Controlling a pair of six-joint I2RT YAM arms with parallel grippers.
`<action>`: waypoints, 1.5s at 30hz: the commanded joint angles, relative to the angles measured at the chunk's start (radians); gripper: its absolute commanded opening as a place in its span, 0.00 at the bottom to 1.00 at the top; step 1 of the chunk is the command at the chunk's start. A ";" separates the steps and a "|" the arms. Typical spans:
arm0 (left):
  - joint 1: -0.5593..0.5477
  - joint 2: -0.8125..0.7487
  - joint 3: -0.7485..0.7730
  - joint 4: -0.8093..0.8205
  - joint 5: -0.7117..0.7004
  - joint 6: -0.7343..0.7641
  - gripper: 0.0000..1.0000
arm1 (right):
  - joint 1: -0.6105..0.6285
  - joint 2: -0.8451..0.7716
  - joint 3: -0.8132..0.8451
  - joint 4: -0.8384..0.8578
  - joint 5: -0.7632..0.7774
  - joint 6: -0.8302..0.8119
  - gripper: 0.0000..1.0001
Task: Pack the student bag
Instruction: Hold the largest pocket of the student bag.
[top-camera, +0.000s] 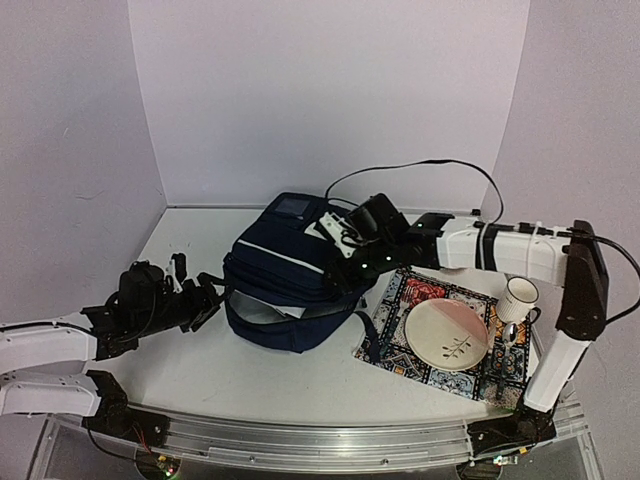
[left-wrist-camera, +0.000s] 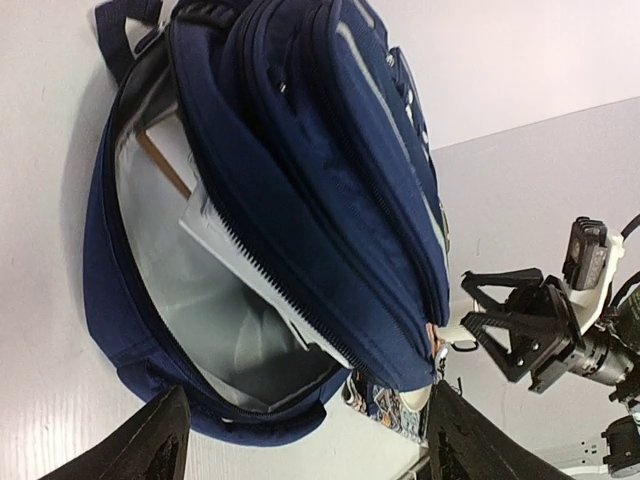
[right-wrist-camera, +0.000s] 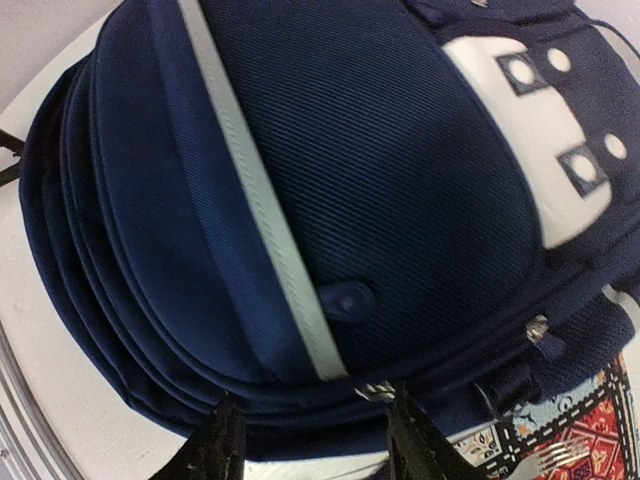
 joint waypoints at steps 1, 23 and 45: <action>-0.002 0.037 0.090 -0.003 0.062 -0.047 0.83 | -0.071 -0.109 -0.156 0.101 0.015 0.055 0.47; -0.023 0.280 0.221 0.128 0.111 -0.135 0.65 | -0.242 0.024 -0.438 0.529 -0.193 0.028 0.38; -0.045 0.308 0.233 0.166 0.085 -0.156 0.11 | -0.242 0.115 -0.418 0.574 -0.280 -0.018 0.19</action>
